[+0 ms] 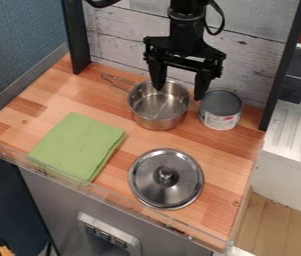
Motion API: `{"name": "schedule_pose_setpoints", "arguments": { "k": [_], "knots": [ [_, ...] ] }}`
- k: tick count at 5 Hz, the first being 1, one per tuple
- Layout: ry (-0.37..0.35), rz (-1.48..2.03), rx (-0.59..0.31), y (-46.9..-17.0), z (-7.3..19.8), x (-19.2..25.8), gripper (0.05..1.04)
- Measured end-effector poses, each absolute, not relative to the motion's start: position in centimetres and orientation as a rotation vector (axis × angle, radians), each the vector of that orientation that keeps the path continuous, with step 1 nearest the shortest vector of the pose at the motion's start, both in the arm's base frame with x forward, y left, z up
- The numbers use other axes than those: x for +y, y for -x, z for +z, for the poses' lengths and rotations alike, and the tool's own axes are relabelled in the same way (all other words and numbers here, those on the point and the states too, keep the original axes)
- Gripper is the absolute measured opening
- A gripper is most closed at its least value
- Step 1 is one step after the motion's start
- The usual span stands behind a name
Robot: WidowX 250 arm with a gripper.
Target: Move the green cloth to the bottom left side of the table
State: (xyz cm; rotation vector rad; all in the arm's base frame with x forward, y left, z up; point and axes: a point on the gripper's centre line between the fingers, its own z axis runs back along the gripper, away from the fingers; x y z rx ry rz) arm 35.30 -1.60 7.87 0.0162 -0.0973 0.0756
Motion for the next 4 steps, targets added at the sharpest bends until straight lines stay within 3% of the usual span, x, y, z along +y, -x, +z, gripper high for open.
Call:
{"name": "schedule_pose_setpoints", "arguments": {
  "k": [2,4],
  "knots": [
    [-0.028,0.087,-0.009,-32.8,5.0,0.3,1.001],
    [-0.027,0.049,-0.013,-29.0,5.5,3.9,1.001]
  ]
}}
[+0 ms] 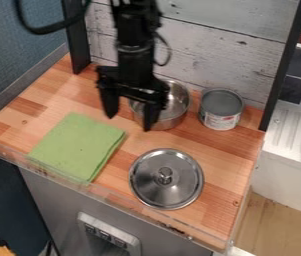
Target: Move the green cloth to the bottom left side of the table
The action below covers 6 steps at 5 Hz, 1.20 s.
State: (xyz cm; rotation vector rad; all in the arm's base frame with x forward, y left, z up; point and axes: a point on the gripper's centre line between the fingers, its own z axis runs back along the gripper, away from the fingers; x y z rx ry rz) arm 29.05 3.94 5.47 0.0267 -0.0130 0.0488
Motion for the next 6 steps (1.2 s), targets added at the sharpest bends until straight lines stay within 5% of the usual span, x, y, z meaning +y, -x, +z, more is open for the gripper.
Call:
{"name": "schedule_pose_setpoints", "arguments": {
  "k": [4,6],
  "knots": [
    [-0.093,0.030,-0.087,-27.2,-0.4,10.2,1.001],
    [-0.082,0.030,-0.083,-27.9,-0.7,12.9,1.000]
  ]
}}
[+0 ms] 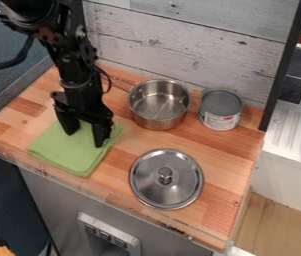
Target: Move the green cloth to the bottom left side of the table
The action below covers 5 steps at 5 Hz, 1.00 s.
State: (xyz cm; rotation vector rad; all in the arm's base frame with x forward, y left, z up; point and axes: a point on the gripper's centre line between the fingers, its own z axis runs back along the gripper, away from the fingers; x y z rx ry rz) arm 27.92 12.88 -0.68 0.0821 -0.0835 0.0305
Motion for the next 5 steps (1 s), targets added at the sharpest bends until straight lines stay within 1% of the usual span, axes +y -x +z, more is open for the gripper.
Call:
{"name": "schedule_pose_setpoints", "arguments": {
  "k": [2,3,4,5],
  "knots": [
    [-0.047,0.035,-0.061,-27.7,-0.8,18.4,1.001],
    [-0.036,0.060,-0.055,-27.3,-0.8,20.3,1.000],
    [-0.033,0.061,-0.054,-27.3,-0.8,20.7,1.000],
    [-0.014,0.068,-0.060,-27.2,-0.7,20.4,1.000]
  ]
}}
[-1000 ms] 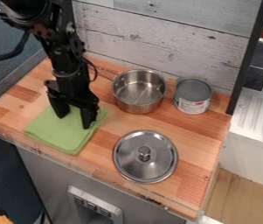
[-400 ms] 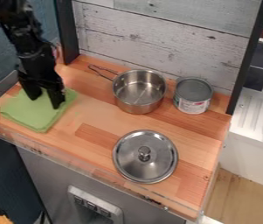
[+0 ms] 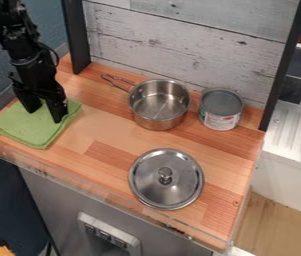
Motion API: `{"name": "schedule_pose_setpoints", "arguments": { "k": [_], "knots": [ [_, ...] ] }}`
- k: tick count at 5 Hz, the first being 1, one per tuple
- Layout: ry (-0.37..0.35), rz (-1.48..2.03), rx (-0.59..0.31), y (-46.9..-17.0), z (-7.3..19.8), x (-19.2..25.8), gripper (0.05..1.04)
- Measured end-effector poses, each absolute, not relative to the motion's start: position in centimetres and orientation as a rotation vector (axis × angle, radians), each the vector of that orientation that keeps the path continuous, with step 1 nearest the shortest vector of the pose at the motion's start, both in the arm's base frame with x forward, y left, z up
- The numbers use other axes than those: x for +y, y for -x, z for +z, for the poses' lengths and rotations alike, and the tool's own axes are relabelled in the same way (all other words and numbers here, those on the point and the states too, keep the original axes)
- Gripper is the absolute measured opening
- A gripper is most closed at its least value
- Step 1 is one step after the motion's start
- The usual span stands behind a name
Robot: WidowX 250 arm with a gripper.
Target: Move the green cloth to the bottom left side of the table
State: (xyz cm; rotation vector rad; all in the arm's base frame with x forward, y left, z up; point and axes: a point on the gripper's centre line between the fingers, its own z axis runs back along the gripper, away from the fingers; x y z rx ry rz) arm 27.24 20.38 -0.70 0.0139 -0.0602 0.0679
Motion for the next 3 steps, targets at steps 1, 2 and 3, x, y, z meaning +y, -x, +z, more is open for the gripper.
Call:
{"name": "schedule_pose_setpoints", "arguments": {
  "k": [1,2,3],
  "knots": [
    [-0.015,0.084,-0.046,-26.3,0.0,20.0,0.997],
    [-0.044,0.114,-0.074,-26.0,3.2,20.1,0.999],
    [-0.057,0.112,-0.087,-25.7,5.0,20.0,0.999]
  ]
}}
